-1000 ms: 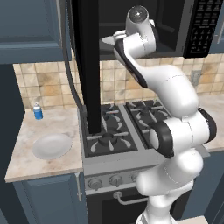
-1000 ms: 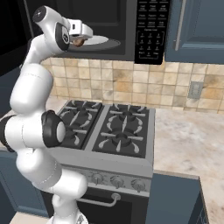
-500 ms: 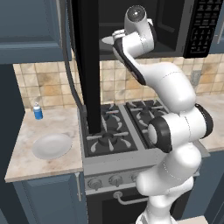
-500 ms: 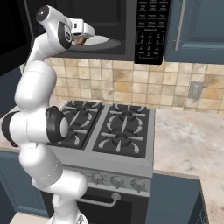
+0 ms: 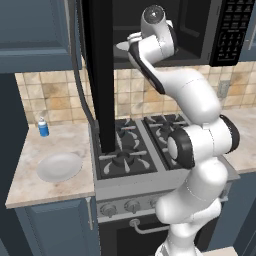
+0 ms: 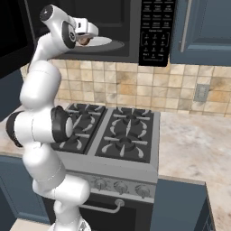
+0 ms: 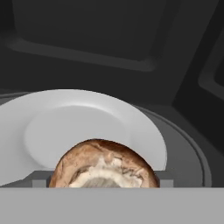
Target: Pick the mushroom from the counter and place it in the microwave. Then turn on the microwave.
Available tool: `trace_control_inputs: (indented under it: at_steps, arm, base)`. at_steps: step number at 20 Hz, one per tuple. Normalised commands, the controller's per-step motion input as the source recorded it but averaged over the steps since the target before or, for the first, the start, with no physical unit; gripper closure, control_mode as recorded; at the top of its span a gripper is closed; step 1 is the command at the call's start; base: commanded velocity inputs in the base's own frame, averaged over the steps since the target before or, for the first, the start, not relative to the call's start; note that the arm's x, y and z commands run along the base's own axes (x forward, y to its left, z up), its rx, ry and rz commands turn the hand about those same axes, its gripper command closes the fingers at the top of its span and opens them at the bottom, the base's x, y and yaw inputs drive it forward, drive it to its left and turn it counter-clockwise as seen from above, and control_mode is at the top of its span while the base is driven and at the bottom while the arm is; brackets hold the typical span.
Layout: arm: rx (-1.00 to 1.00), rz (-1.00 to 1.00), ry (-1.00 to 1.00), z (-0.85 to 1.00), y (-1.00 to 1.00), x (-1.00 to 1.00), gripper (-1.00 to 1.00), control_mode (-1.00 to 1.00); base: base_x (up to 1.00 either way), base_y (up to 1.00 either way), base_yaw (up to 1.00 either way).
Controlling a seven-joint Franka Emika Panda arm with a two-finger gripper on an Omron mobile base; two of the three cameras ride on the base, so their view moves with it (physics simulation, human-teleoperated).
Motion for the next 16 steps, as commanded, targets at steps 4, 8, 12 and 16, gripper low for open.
trace_control_inputs:
  at_steps: [4,8,12,16]
  arm:
    - [0.0,0.0,0.0,0.02,0.0,0.18,1.0,-1.0]
    - [0.0,0.0,0.0,0.0,0.03,0.17,1.0,-1.0]
    - [0.0,0.0,0.0,0.0,0.04,0.15,1.0,-1.0]
    - [0.0,0.0,0.0,0.0,0.03,0.13,1.0,-1.0]
  base:
    - [0.0,0.0,0.0]
    - [0.0,0.0,0.0]
    - [0.0,0.0,0.0]
    - [0.0,0.0,0.0]
